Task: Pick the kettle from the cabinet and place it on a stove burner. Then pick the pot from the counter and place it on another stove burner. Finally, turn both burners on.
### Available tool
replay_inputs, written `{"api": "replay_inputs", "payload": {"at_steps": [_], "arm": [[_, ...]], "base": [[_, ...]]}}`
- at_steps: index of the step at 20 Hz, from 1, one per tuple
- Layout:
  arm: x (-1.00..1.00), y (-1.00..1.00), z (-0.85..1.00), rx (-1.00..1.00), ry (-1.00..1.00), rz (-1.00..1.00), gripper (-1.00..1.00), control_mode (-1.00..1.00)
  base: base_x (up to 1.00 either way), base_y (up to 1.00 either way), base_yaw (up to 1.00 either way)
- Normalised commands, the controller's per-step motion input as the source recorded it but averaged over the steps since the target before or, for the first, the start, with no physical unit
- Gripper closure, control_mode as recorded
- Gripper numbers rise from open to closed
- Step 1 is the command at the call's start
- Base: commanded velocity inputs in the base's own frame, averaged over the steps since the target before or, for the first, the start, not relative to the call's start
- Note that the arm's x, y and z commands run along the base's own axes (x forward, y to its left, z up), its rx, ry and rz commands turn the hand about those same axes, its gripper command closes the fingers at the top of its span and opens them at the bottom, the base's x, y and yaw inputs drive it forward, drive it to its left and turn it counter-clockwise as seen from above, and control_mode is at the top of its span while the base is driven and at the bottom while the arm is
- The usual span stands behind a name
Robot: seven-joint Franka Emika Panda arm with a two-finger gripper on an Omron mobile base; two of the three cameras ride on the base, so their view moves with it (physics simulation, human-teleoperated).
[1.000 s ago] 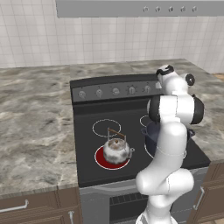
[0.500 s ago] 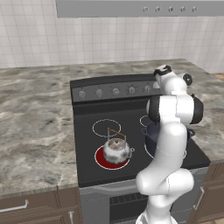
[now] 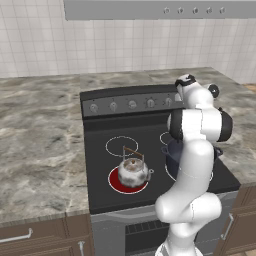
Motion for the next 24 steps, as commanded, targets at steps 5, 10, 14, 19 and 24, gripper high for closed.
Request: {"api": "replay_inputs", "payload": {"at_steps": [5, 10, 14, 19, 24], "arm": [[0.00, 0.00, 0.00, 0.00, 0.00, 0.00, -1.00, -1.00], [0.00, 0.05, 0.00, 0.00, 0.00, 0.00, -1.00, -1.00], [0.02, 0.13, 0.00, 0.00, 0.00, 0.00, -1.00, -1.00], [0.04, 0.14, 0.00, 0.00, 0.00, 0.00, -1.00, -1.00], [0.01, -0.33, 0.00, 0.01, 0.00, 0.03, -1.00, -1.00]], "base": [[0.00, 0.00, 0.00], [0.00, 0.00, 0.00], [0.00, 0.00, 0.00], [0.00, 0.00, 0.00], [0.00, 0.00, 0.00]]}}
